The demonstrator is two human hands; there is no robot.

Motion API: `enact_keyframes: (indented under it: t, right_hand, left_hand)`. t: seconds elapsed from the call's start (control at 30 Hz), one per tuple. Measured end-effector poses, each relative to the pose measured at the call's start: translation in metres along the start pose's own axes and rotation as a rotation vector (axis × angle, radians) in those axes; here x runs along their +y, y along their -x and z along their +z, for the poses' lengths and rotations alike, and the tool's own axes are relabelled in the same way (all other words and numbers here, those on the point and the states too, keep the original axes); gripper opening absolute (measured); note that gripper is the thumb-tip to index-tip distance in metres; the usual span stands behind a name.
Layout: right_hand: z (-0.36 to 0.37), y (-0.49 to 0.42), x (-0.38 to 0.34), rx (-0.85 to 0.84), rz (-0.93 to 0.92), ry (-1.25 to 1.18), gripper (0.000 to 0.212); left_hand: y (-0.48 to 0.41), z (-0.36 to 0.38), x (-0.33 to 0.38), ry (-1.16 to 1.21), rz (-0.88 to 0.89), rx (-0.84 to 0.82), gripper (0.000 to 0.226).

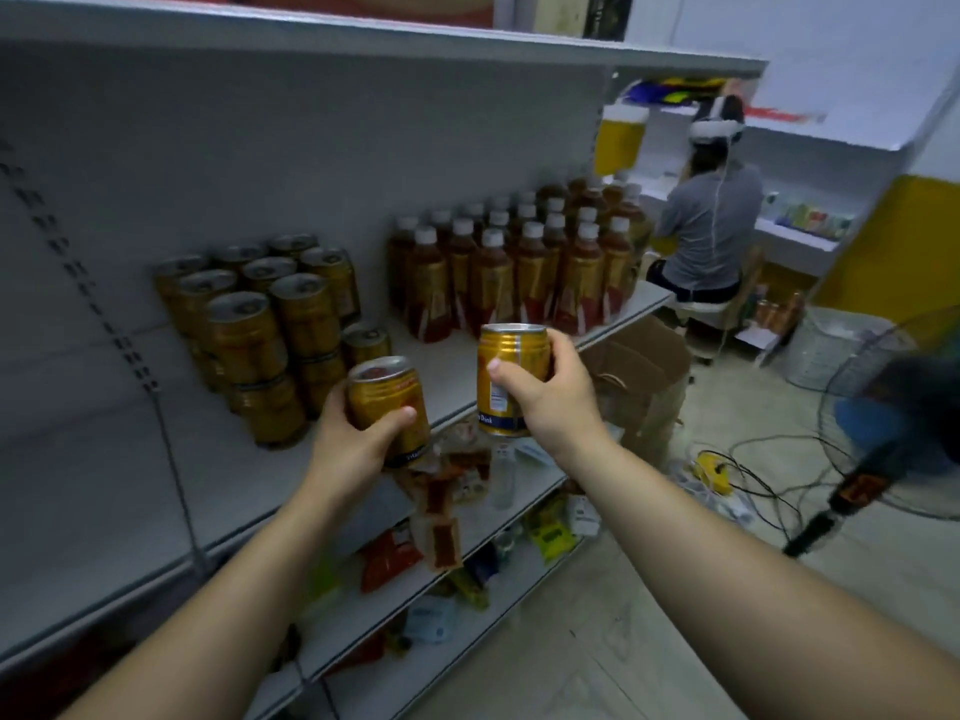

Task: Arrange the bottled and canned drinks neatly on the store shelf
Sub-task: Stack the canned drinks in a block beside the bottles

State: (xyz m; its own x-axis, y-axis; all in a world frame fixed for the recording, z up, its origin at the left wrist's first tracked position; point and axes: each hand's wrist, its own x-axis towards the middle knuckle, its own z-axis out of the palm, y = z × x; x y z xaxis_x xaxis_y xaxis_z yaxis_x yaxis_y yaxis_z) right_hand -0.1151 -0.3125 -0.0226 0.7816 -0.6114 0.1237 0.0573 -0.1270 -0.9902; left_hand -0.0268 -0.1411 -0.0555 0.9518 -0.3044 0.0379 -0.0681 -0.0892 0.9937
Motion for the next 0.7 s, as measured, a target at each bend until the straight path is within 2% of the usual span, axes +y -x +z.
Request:
enact_keyframes:
  t: [0.07, 0.2, 0.27, 0.33, 0.5, 0.63, 0.7]
  right_hand:
    - [0.019, -0.018, 0.005, -0.062, -0.009, 0.059, 0.058]
    - [0.064, -0.05, 0.008, -0.173, -0.02, 0.116, 0.073]
    - [0.086, -0.071, 0.011, -0.175, -0.059, 0.214, 0.079]
    - [0.105, -0.09, 0.013, -0.189, -0.077, 0.226, 0.078]
    - [0.131, -0.125, 0.014, -0.253, -0.138, 0.123, 0.056]
    - [0.14, -0.147, 0.018, -0.335, -0.126, 0.122, 0.055]
    - [0.139, -0.154, 0.022, -0.398, -0.114, 0.14, 0.056]
  left_hand:
    - [-0.007, -0.023, -0.011, -0.082, -0.017, 0.073, 0.054]
    - [-0.021, -0.07, -0.036, -0.225, -0.092, 0.18, 0.054]
    - [-0.027, -0.086, -0.048, -0.267, -0.145, 0.195, 0.066]
    - [-0.033, -0.094, -0.058, -0.282, -0.169, 0.214, 0.078]
    - [-0.033, -0.083, -0.068, -0.309, -0.125, 0.2, 0.066]
    - [-0.034, -0.072, -0.075, -0.351, -0.114, 0.239, 0.081]
    - [-0.031, -0.066, -0.073, -0.361, -0.106, 0.278, 0.077]
